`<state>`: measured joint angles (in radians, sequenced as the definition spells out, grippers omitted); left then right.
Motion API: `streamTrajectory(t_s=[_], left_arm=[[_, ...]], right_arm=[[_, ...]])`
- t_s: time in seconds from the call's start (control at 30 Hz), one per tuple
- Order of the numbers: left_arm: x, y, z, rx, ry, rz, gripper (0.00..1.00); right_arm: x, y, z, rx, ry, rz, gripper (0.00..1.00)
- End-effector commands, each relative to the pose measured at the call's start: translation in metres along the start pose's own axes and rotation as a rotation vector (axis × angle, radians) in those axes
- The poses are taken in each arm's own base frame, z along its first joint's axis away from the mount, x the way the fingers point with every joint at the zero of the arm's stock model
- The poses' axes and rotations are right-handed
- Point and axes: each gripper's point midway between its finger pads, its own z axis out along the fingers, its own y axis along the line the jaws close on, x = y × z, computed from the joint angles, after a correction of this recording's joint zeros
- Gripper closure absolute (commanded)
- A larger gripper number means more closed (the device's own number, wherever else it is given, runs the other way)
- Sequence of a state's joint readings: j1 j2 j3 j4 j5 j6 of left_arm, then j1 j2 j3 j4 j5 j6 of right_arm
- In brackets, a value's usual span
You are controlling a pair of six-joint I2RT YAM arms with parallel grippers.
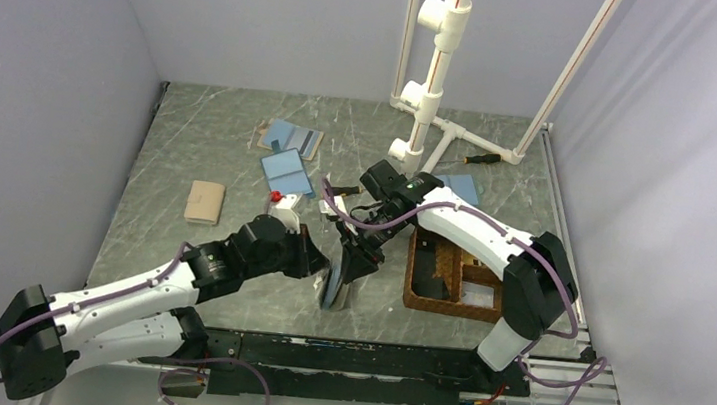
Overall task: Take the credit cards out of the card holder
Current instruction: Open the card holder at the center of the board.
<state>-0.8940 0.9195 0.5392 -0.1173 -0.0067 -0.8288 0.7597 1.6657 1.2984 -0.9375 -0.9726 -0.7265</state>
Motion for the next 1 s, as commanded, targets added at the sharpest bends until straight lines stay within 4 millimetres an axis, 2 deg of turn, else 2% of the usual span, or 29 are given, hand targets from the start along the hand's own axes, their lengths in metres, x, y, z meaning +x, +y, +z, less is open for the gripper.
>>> streamTrajectory(t_s=[0.0, 0.13, 0.27, 0.43, 0.57, 0.63, 0.8, 0.9, 0.97], left_arm=[[-0.02, -0.009, -0.01, 0.027, -0.079, -0.004, 1.0], [-0.02, -0.005, -0.014, 0.017, -0.091, -0.01, 1.0], [-0.013, 0.012, -0.014, -0.047, -0.078, -0.02, 1.0], [0.011, 0.068, -0.014, -0.251, -0.053, -0.098, 1.0], [0.032, 0.123, -0.027, -0.487, -0.043, -0.192, 1.0], [0.036, 0.139, -0.035, -0.567, -0.047, -0.21, 1.0], [0.036, 0.143, -0.038, -0.599, -0.04, -0.199, 1.0], [0.042, 0.149, -0.037, -0.643, 0.015, -0.181, 1.0], [0.047, 0.156, -0.038, -0.695, 0.049, -0.19, 1.0]], right_arm=[[-0.009, 0.007, -0.01, 0.005, -0.022, -0.085, 0.7], [-0.008, 0.01, -0.01, -0.014, -0.023, -0.093, 0.7], [-0.006, 0.012, -0.009, -0.027, -0.019, -0.099, 0.7], [-0.001, 0.013, -0.008, -0.038, -0.009, -0.114, 0.7], [0.003, 0.01, -0.006, -0.031, 0.004, -0.112, 0.7], [0.005, 0.008, -0.005, -0.025, 0.01, -0.107, 0.7], [0.013, -0.001, -0.001, 0.001, 0.037, -0.086, 0.7], [0.019, -0.008, 0.008, 0.022, 0.058, -0.069, 0.7], [0.021, -0.018, 0.017, 0.059, 0.072, -0.034, 0.76]])
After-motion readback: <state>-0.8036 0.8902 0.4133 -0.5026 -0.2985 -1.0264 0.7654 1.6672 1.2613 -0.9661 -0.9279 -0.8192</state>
